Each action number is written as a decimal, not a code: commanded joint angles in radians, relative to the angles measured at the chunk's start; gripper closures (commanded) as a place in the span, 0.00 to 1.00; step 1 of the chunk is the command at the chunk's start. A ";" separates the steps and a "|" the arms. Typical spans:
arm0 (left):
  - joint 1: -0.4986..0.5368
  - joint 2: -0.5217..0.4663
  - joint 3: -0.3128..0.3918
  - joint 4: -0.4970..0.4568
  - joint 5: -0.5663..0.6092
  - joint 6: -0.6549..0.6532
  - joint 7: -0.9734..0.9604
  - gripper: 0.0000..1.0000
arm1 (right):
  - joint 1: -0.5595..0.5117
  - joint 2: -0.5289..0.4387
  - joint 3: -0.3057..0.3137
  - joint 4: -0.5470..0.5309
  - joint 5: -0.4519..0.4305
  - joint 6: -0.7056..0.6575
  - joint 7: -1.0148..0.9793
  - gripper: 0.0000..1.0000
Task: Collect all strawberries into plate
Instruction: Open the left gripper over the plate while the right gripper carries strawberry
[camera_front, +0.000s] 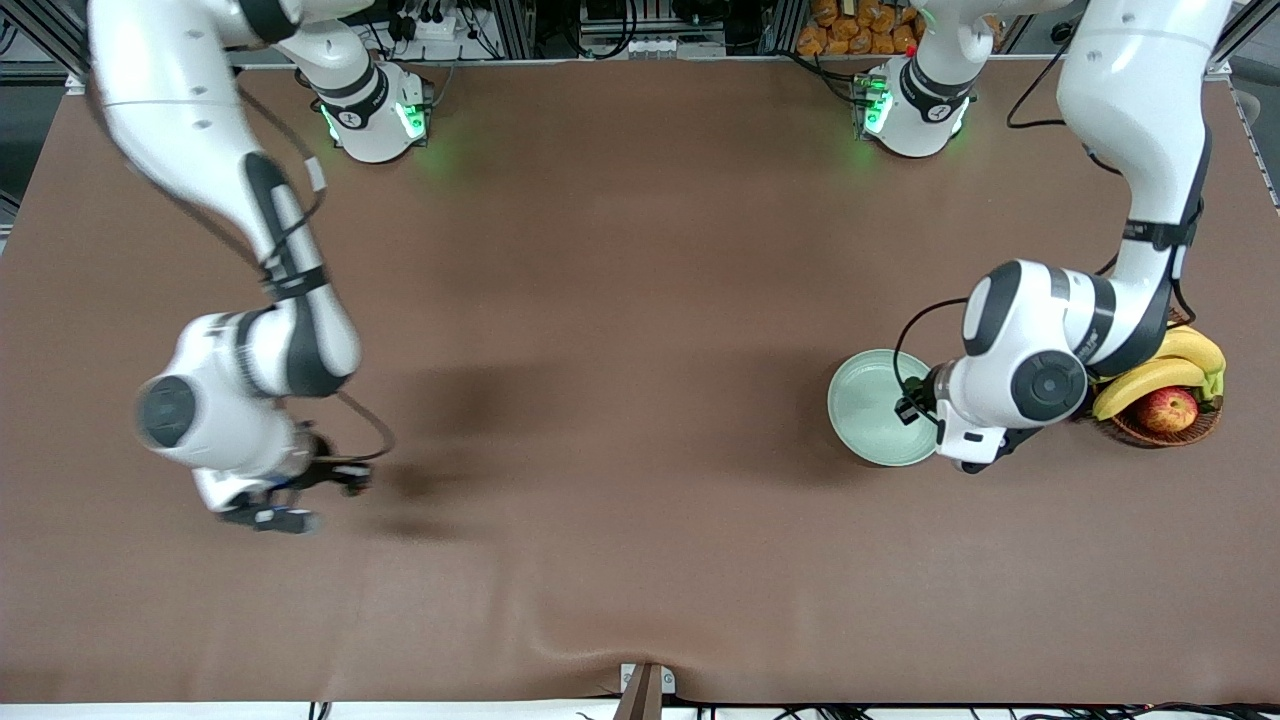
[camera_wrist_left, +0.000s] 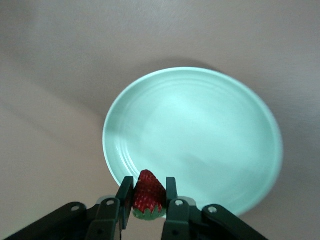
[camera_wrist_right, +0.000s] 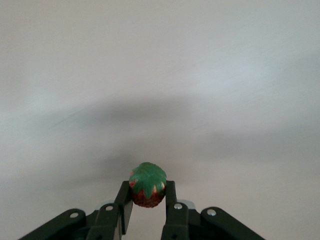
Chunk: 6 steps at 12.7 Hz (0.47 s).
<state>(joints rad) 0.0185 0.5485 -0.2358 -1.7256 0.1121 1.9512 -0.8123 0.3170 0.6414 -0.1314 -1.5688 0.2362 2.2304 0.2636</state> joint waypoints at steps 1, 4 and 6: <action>0.000 0.028 -0.010 0.001 0.020 0.005 0.024 0.71 | 0.123 0.015 0.058 -0.010 0.130 0.006 0.172 1.00; 0.000 -0.011 -0.007 0.014 0.018 -0.009 0.030 0.00 | 0.249 0.058 0.076 -0.008 0.253 0.046 0.172 1.00; -0.003 -0.056 -0.013 0.023 0.018 -0.043 0.024 0.00 | 0.296 0.073 0.079 -0.008 0.273 0.048 0.172 1.00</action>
<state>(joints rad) 0.0189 0.5578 -0.2421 -1.6994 0.1121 1.9514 -0.7887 0.5954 0.7074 -0.0517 -1.5744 0.4753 2.2732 0.4361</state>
